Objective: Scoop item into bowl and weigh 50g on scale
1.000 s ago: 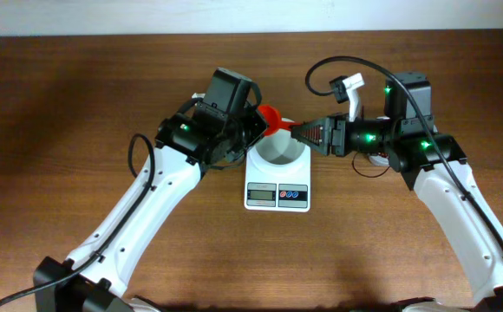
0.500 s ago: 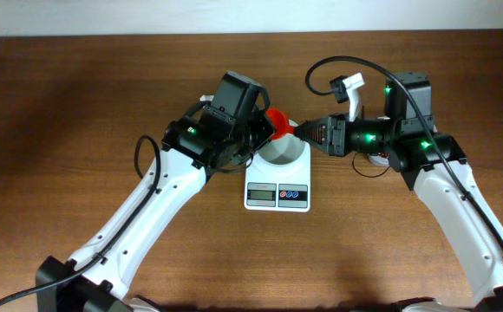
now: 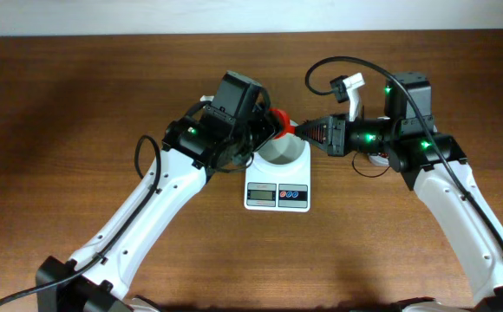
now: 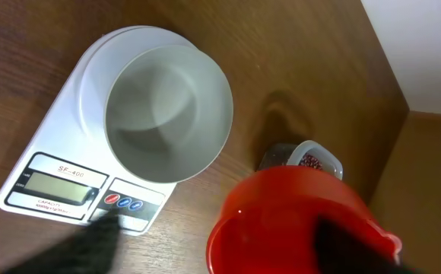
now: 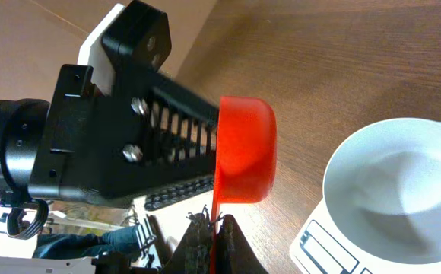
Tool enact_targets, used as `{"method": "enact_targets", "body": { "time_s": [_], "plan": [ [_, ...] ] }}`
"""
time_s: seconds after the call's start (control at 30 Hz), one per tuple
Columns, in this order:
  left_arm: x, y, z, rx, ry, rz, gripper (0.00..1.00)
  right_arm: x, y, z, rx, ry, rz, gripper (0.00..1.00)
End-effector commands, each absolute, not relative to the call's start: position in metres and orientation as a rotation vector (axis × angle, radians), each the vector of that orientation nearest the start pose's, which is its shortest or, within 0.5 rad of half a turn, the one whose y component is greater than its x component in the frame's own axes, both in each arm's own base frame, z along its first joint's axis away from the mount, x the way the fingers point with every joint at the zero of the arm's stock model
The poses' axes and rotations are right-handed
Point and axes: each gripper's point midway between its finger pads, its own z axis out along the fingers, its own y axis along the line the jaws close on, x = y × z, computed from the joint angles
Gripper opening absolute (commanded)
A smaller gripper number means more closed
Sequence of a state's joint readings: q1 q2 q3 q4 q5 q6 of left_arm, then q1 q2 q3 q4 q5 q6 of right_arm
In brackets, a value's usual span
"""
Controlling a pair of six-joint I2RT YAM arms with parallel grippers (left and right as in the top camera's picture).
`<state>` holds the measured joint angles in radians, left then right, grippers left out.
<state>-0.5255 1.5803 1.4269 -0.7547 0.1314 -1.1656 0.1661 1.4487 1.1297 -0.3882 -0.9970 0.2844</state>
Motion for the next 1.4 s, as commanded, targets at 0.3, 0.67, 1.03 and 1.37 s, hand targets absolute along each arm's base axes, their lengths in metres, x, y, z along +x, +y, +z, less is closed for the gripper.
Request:
{"method": "enact_targets", "body": {
  "time_s": [0.3, 0.67, 1.03, 1.37],
  "plan": [
    [0.34, -0.193, 0.313, -0.386, 2.292, -0.794, 0.99, 0.355, 0.191, 0.247, -0.296, 2.22, 1.213, 0.04],
    [0.317, -0.163, 0.288, -0.154, 2.409, -0.489, 0.99, 0.342, 0.108, 0.29, 0.017, 2.219, 0.598, 0.04],
    [0.287, -0.134, 0.257, 0.078, 2.573, -0.218, 0.0, 0.328, 0.085, 0.297, 0.104, 2.209, 0.471, 0.04],
    [0.288, -0.135, 0.257, 0.292, 2.546, -0.157, 0.0, 0.325, 0.084, 0.292, 0.108, 2.232, 0.467, 0.04]
  ]
}}
